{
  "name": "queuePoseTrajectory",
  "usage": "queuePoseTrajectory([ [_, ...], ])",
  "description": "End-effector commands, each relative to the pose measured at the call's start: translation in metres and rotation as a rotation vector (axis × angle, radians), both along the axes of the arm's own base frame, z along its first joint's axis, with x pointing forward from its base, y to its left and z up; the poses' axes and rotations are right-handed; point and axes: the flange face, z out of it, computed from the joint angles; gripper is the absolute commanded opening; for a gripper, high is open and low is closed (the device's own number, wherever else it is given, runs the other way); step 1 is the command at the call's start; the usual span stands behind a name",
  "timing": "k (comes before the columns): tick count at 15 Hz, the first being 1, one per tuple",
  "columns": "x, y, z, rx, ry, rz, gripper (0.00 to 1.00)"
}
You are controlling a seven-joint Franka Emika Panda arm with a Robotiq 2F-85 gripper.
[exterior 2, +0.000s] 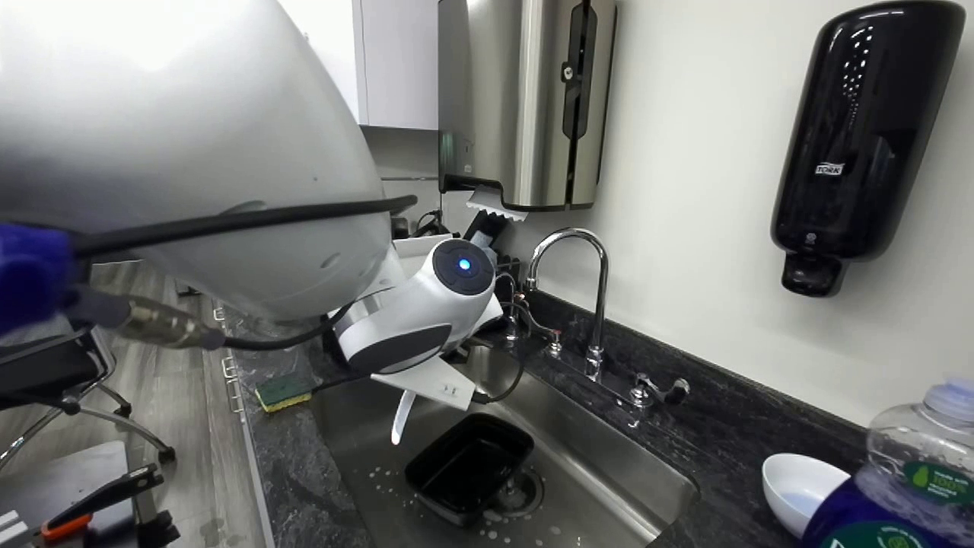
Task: Take the silver butter knife out of the black lunchbox and put it on the dishrack
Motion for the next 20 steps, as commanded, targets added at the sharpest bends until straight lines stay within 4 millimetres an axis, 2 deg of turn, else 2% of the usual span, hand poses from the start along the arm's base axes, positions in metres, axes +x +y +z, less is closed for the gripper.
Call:
queuePoseTrajectory([
  [1, 0.002, -0.003, 0.007, 0.053, 0.020, 0.010, 0.03],
  [13, 0.001, 0.008, 0.029, 0.118, 0.033, 0.076, 0.03],
  [20, -0.007, 0.008, 0.043, 0.198, -0.042, 0.246, 0.03],
])
